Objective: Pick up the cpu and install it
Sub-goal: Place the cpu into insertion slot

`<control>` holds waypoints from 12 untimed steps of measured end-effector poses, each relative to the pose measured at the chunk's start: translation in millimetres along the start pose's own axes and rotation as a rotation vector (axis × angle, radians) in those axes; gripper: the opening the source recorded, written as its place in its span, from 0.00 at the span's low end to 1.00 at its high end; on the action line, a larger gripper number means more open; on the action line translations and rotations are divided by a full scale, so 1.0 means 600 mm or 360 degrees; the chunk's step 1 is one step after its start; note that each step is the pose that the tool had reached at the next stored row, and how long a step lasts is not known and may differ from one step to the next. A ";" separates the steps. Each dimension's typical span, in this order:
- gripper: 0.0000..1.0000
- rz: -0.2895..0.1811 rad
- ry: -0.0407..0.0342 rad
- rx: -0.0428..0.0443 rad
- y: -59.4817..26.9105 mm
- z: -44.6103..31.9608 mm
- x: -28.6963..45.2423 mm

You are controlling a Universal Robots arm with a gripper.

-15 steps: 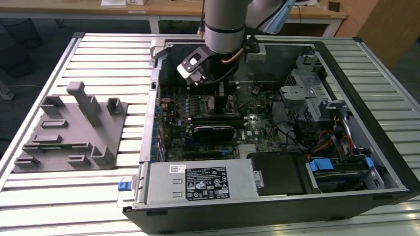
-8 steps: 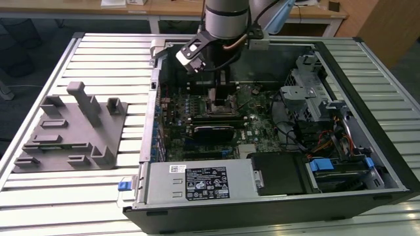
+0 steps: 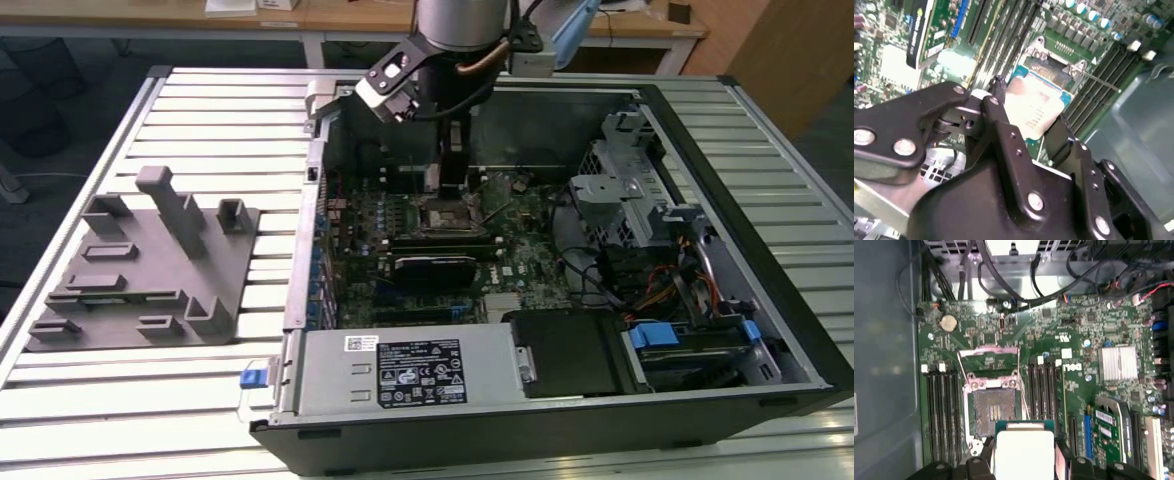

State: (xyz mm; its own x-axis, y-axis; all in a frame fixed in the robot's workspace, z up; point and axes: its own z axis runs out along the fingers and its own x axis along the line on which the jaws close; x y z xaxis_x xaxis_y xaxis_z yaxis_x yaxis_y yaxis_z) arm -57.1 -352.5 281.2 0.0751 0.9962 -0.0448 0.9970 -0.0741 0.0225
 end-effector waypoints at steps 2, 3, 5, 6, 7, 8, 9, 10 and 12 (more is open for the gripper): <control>0.55 0.0000 0.0000 0.0000 0.000 0.000 0.000; 0.55 0.0000 0.0000 0.0000 0.000 0.000 0.000; 0.55 0.0000 0.0000 0.0000 0.000 0.000 0.000; 0.55 0.0000 0.0000 0.0000 0.000 0.000 0.000; 0.55 0.0000 0.0000 0.0000 0.000 0.000 0.000; 0.55 0.0000 0.0000 0.0000 0.000 0.000 0.000; 0.55 0.0000 0.0000 0.0000 0.000 0.000 0.000; 0.55 0.0000 0.0000 0.0000 0.000 0.000 0.000; 0.55 0.0000 0.0000 0.0000 0.000 0.000 0.000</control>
State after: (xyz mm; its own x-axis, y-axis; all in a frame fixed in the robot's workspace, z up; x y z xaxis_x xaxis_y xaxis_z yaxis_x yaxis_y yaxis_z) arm -57.1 -352.5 281.2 0.0753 0.9961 -0.0449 0.9970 -0.0744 0.0227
